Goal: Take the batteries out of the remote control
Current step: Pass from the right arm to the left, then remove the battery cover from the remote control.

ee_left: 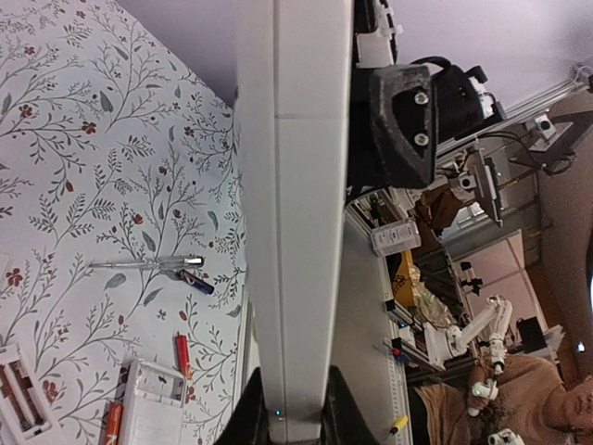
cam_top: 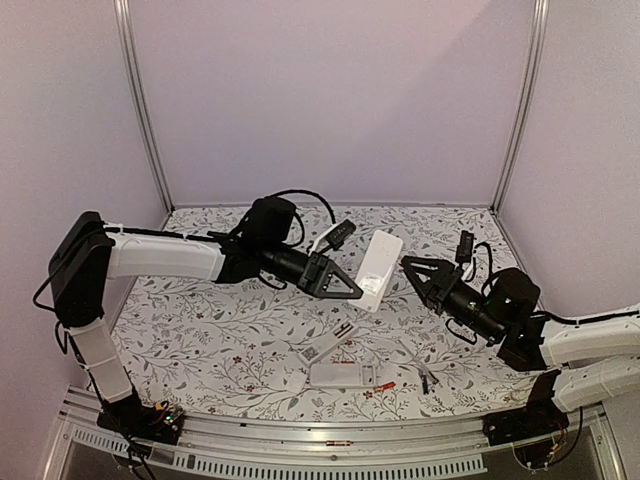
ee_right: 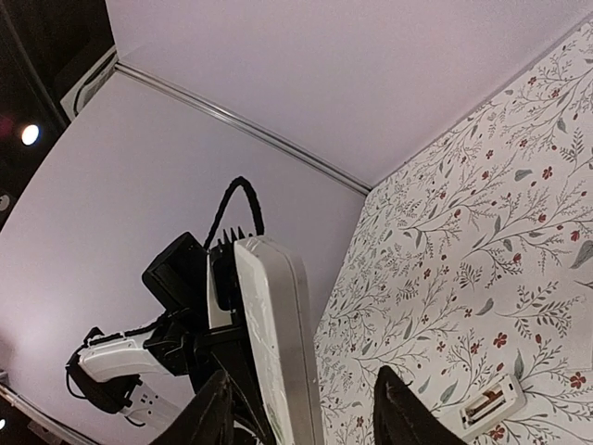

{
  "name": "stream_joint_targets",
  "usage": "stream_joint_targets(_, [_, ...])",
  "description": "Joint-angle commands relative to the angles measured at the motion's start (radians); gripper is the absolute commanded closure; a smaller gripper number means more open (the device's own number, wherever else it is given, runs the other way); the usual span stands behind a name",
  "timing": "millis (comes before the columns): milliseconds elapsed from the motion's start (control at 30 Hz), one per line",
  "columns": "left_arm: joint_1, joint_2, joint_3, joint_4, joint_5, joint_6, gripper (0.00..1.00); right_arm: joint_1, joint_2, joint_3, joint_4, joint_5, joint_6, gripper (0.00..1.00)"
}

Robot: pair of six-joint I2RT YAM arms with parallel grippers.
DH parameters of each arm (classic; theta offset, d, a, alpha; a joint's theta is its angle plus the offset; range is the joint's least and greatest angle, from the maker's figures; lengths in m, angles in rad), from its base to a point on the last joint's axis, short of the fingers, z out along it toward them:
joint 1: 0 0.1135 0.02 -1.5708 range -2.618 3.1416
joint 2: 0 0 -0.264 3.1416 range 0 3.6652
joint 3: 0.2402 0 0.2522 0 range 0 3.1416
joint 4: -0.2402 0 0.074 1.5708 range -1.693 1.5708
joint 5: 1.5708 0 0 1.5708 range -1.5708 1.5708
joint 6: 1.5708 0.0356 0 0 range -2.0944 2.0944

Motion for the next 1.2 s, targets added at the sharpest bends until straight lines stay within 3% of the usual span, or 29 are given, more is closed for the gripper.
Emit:
stream_joint_targets(0, [0.007,-0.021,0.006,-0.015,0.003,0.054,1.00,-0.001,-0.103,0.028,-0.251,0.057,-0.092,0.35])
stream_joint_targets(67, [0.007,-0.015,0.034,-0.073,-0.007,0.105,1.00,-0.015,-0.163,0.058,-0.395,0.069,-0.149,0.16])
stream_joint_targets(133, [0.005,-0.010,0.054,-0.129,-0.013,0.148,1.00,-0.074,-0.230,0.103,-0.525,0.000,-0.210,0.05])
stream_joint_targets(300, [-0.021,0.034,0.146,-0.351,-0.025,0.308,1.00,-0.221,-0.228,0.255,-0.823,-0.342,-0.439,0.01])
stream_joint_targets(400, [-0.038,0.057,0.171,-0.407,-0.007,0.360,1.00,-0.232,-0.143,0.358,-0.962,-0.486,-0.579,0.02])
stream_joint_targets(567, [-0.063,0.079,0.200,-0.478,0.004,0.430,1.00,-0.232,-0.045,0.424,-1.023,-0.627,-0.696,0.13])
stream_joint_targets(733, [-0.068,0.086,0.204,-0.482,0.019,0.440,1.00,-0.232,-0.047,0.431,-1.027,-0.617,-0.721,0.33])
stream_joint_targets(900, [-0.077,0.090,0.207,-0.496,0.033,0.456,1.00,-0.232,-0.068,0.400,-0.998,-0.550,-0.688,0.68])
stream_joint_targets(1000, [-0.084,0.091,0.212,-0.515,0.037,0.477,1.00,-0.232,-0.074,0.388,-0.988,-0.525,-0.666,0.84])
stream_joint_targets(1167, [-0.097,0.101,0.225,-0.556,0.043,0.513,1.00,-0.251,-0.091,0.361,-0.963,-0.494,-0.617,0.88])
